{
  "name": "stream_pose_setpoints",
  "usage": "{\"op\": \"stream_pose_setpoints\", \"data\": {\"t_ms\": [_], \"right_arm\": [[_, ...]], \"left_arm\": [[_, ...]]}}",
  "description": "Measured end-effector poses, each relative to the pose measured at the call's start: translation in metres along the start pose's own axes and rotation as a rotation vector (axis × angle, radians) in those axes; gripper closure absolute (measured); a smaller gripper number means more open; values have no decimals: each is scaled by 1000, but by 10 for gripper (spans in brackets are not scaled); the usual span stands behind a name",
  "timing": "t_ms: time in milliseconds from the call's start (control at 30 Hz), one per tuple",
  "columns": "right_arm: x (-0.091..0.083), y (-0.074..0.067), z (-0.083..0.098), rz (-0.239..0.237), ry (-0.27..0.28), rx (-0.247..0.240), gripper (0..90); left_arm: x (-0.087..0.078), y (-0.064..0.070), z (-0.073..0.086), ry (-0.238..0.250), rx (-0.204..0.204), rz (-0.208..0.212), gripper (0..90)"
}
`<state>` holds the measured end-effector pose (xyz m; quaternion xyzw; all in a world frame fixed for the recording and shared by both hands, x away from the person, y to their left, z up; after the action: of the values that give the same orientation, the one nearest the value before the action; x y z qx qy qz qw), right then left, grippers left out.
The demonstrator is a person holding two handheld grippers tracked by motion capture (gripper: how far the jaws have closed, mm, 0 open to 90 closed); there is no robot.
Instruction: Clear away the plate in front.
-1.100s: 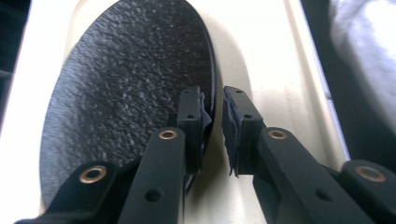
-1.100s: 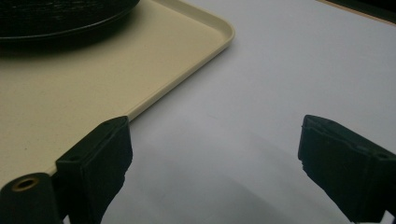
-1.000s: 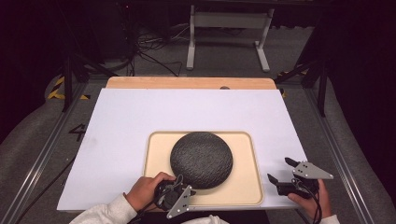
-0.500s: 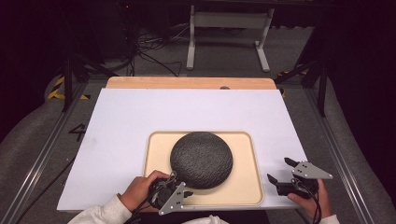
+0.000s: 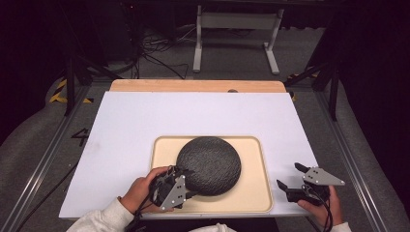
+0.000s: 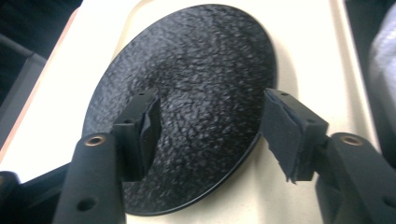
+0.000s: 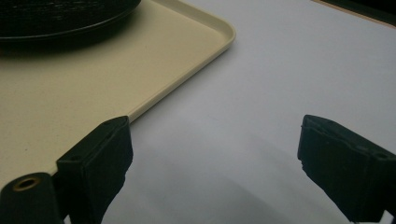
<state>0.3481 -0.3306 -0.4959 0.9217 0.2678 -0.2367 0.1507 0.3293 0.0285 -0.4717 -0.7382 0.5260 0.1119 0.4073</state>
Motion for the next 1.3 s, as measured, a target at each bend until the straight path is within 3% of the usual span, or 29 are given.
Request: {"op": "stream_pose_setpoints", "data": {"t_ms": [100, 300, 700, 833, 1133, 1300], "right_arm": [[1, -1, 0, -4, -2, -7, 109], [1, -2, 0, -8, -4, -10, 109], [2, -2, 0, -5, -10, -9, 107], [2, -2, 1, -6, -10, -10, 104], [1, -3, 0, -5, -8, -18, 112], [0, -5, -2, -2, 5, -39, 113]], "left_arm": [[1, -10, 5, -8, -44, -26, 264], [-1, -22, 9, 15, -94, -35, 201], [-2, -33, 20, -3, -150, -21, 74], [3, -34, 28, -48, -181, 4, 33], [0, -46, 51, -117, -185, -35, 33], [-2, -52, 67, -145, -217, -42, 44]]}}
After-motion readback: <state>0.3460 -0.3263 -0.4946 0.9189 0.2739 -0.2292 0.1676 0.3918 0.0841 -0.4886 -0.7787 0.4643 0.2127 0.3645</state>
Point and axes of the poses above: each handheld gripper's, and its own axes: x roughly forward along the jaws, z roughly out of its underside, y roughly to its right, the point moved 8 cm from there along x, roughly forward along the jaws, and after that the axes turned 1 degree about x, right-handed, at the moved point
